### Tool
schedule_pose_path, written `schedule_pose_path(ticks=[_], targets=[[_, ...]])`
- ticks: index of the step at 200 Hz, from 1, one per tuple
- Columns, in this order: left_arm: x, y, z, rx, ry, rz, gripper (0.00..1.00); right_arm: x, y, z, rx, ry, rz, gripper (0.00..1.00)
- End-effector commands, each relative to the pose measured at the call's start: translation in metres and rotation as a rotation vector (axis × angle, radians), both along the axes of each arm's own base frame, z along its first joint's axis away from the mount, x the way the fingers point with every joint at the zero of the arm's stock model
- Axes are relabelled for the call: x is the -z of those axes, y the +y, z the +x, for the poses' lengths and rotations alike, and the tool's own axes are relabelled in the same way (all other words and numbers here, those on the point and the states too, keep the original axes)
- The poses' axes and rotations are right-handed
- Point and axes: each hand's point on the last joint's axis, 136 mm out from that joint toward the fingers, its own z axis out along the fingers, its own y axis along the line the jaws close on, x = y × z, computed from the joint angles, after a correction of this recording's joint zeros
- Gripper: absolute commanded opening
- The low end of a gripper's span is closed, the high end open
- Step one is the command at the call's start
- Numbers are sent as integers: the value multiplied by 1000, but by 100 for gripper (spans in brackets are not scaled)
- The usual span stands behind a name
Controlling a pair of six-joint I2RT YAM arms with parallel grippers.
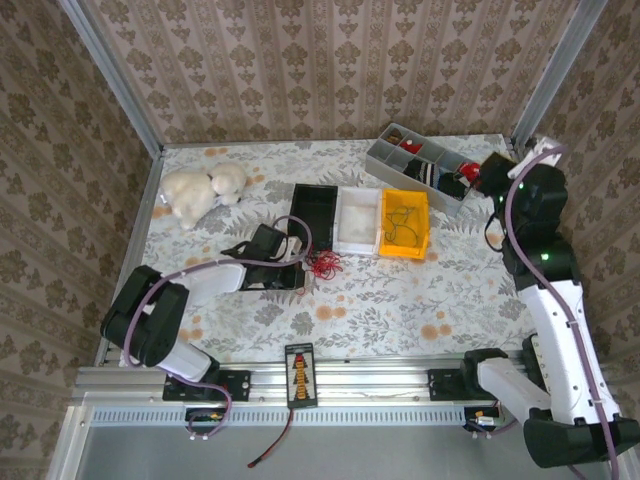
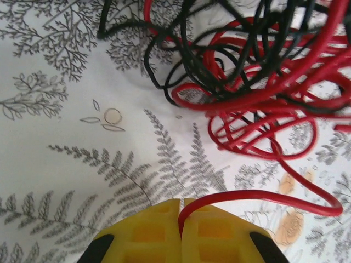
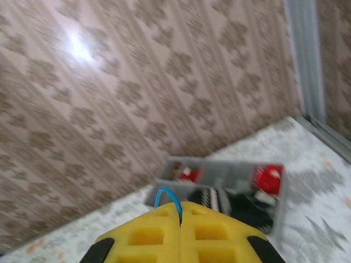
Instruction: Untangle the cables
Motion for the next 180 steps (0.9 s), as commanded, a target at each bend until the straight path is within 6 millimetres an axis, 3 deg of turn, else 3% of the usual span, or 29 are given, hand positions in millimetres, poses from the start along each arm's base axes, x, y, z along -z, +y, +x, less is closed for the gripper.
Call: schedule_pose_path(ticks=[1,21,46,68,99,141,180], targets=[[6,2,7,1,-7,54,0,-43,17,11,-82,-101,-36,0],[13,5,10,-13,8,89,0,-56,32,27,-146,-128,-13,0],[14,4,11,-6,13,91,0,-38,46,55,-194,-75,13,0],[15,5,11,-8,13,96,0,2,53,74,-200,22,18,0],[16,5,10,-8,14,99,0,66,51,82,-174,174,28,0],[19,3,13,-4,23,111,0,147,39,72,-92,387,-19,0],[20,2,14,-3,30,115,0,192,18,58,38,540,-73,0]])
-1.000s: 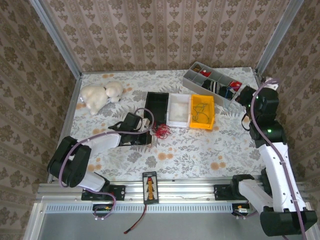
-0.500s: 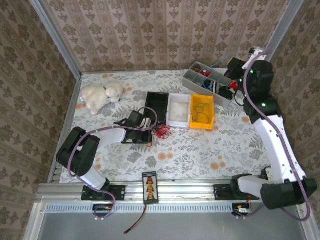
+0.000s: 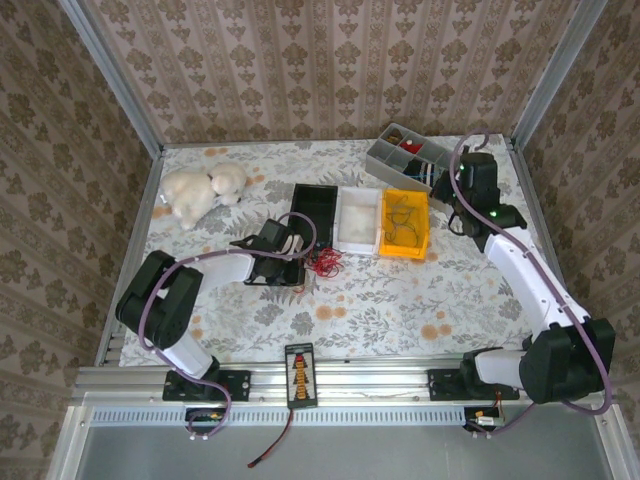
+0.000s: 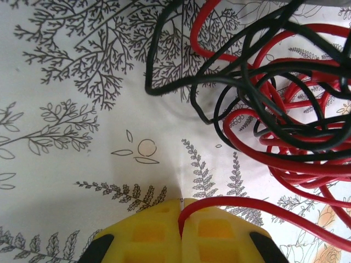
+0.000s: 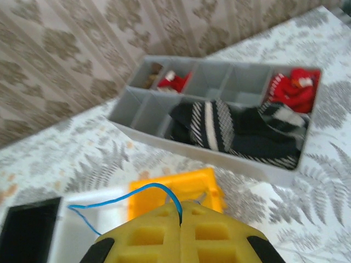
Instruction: Untangle the cables
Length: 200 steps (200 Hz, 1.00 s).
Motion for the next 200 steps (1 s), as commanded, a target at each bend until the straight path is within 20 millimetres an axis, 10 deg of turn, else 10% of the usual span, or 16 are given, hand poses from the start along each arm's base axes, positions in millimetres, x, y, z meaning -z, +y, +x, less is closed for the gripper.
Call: schedule_pose_path(ticks=[1,80,200], targets=[[4,1,1,17,0,31,0,27,-22,-13,116,110,-82,0],[6,1,2,15,5,40,0,69,-56,-17,255,409,-403,0],[10,1,-1,20,27,48,0,148,46,4,-79,632,-371,0]])
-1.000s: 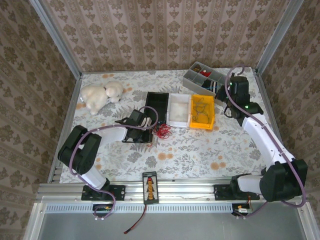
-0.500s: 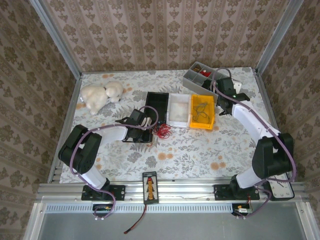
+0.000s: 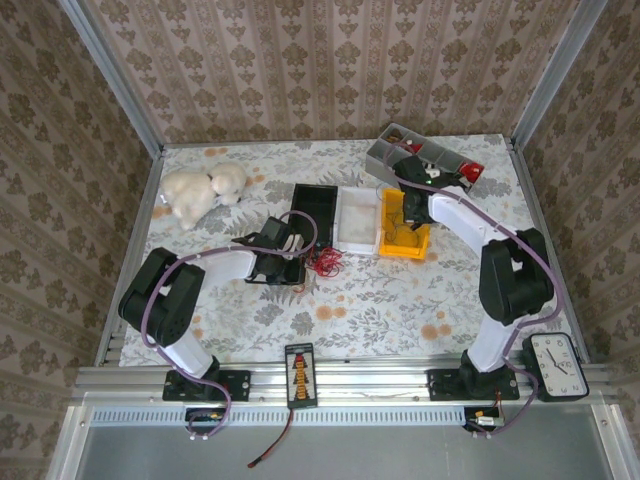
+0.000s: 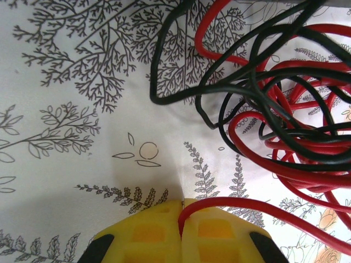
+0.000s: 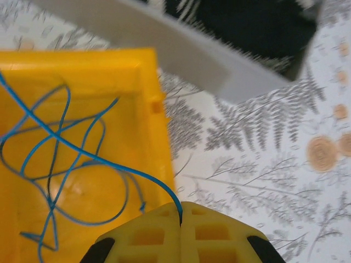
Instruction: Untangle the cables
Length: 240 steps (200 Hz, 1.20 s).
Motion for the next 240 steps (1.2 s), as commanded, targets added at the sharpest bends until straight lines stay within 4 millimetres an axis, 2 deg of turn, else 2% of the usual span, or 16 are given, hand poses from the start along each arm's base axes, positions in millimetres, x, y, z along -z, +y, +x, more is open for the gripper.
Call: schedule_pose_path(ticks=[1,17,45,60,70,77,105,115,131,144,170,197,212,240], targets=[[9,1,-1,20,2,31,0,13,23,-2,-43,61,61,0],[9,1,-1,19,4,33,0,24,33,-3,-49,89,91,0],[10,1,-1,21,5,36,0,40,39,-8,-34,123,115,0],[10,2,-1,21,5,39,0,37,38,-9,-25,106,118,0],[9,2,-1,19,4,38,0,29,36,-8,-15,67,119,3],[9,2,-1,19,4,39,0,20,34,-7,-8,33,120,8],[10,2,-2,23,8,38,0,-16,34,1,-8,-121,163,47],[10,1,-1,23,7,36,0,-27,37,4,-16,-163,186,54],[11,0,-2,24,9,37,0,-34,44,7,-45,-184,218,59],[11,0,-1,24,12,37,0,-37,55,14,-91,-198,243,60],[12,-1,-1,26,16,40,0,-32,91,22,-249,-160,265,55],[12,0,-1,26,15,42,0,-26,126,30,-396,-118,212,54],[13,-1,-2,27,19,44,0,-24,137,40,-432,-110,161,54],[15,0,-2,33,28,56,0,-6,137,49,-426,-35,81,53]])
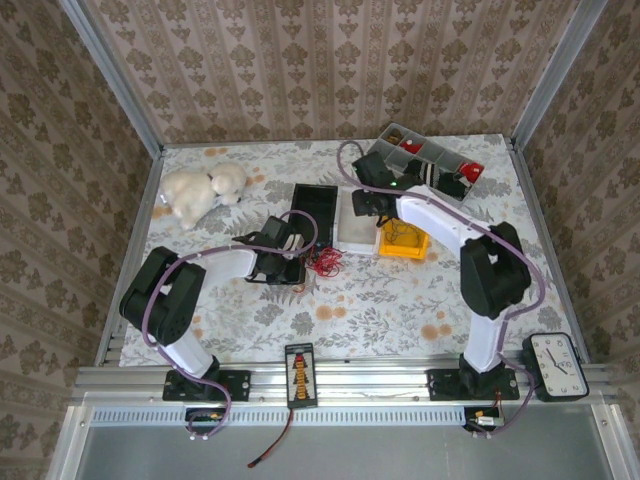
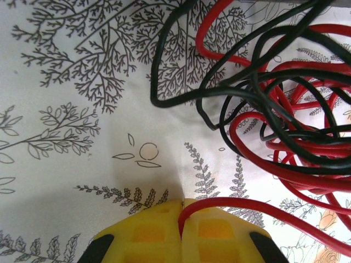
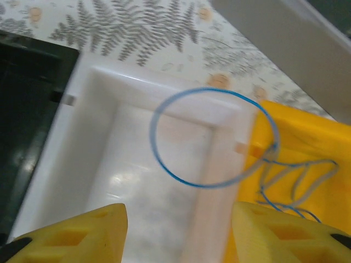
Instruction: Untangle the cables
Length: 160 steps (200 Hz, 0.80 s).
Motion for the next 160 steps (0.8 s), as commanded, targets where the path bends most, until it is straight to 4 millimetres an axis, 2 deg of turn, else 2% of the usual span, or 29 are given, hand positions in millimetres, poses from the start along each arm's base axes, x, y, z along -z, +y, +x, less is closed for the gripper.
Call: schedule_pose_path(ticks=[1,47,64,75,95,107,135,142,160], targets=[[14,1,-3,32,16,49,0,13,-8,7,-21,49,-115,53],[14,1,-5,43,35,60,0,41,-11,21,-28,86,-215,46],[14,2,-5,44,39,66,0,45,-8,26,-34,77,-209,39],[14,2,-5,46,41,68,0,46,-6,28,-37,68,-203,30],[15,3,-6,45,49,75,0,38,-5,33,-21,34,-191,10],[15,3,-6,46,51,76,0,28,-5,34,-15,11,-181,2],[16,1,-5,45,53,72,0,7,-13,28,7,-39,-151,0],[16,1,-6,45,56,71,0,-3,-13,29,18,-73,-119,0],[16,1,-6,46,57,72,0,-14,-21,21,48,-97,-52,0]])
